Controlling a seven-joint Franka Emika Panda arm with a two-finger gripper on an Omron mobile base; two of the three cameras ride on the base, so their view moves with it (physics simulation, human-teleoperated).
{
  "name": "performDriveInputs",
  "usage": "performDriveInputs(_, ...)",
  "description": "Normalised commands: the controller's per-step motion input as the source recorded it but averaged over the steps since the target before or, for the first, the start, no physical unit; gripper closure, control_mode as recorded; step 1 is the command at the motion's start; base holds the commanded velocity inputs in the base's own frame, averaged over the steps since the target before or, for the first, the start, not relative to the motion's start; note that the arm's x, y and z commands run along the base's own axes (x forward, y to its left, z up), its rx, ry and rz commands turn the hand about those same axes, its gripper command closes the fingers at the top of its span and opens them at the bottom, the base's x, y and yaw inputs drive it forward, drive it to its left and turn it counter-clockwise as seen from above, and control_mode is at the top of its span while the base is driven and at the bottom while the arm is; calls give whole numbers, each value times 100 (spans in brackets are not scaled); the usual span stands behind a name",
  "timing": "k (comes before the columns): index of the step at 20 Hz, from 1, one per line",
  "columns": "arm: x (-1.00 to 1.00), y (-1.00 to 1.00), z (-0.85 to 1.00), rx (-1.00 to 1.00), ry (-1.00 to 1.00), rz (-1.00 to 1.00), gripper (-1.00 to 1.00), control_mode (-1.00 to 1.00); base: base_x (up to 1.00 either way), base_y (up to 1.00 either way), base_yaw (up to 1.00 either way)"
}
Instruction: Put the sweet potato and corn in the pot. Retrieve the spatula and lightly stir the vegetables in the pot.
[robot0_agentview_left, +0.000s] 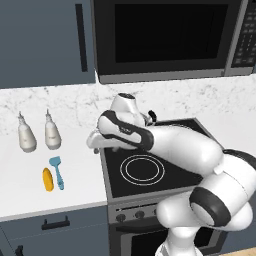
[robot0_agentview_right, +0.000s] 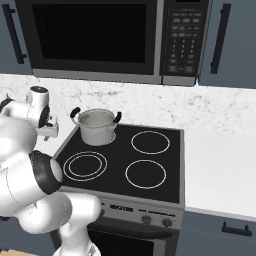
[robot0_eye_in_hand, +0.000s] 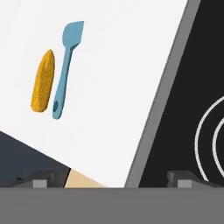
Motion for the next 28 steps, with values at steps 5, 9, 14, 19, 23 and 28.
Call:
performDriveInputs(5, 0, 24, -10, -7, 3, 7, -100, -100, 0, 0, 0)
performDriveInputs(9, 0, 52, -28, -4, 1, 1, -100, -100, 0, 0, 0)
performDriveInputs(14, 10, 92, -39, -8, 0, 0, -100, -100, 0, 0, 0)
performDriveInputs(19, 19, 100, -37, -12, 1, 0, -100, -100, 0, 0, 0)
performDriveInputs(23, 29, 100, -36, -12, 0, -5, -100, -100, 0, 0, 0)
performDriveInputs(28, 34, 94, -27, -7, 0, -11, -100, -100, 0, 0, 0)
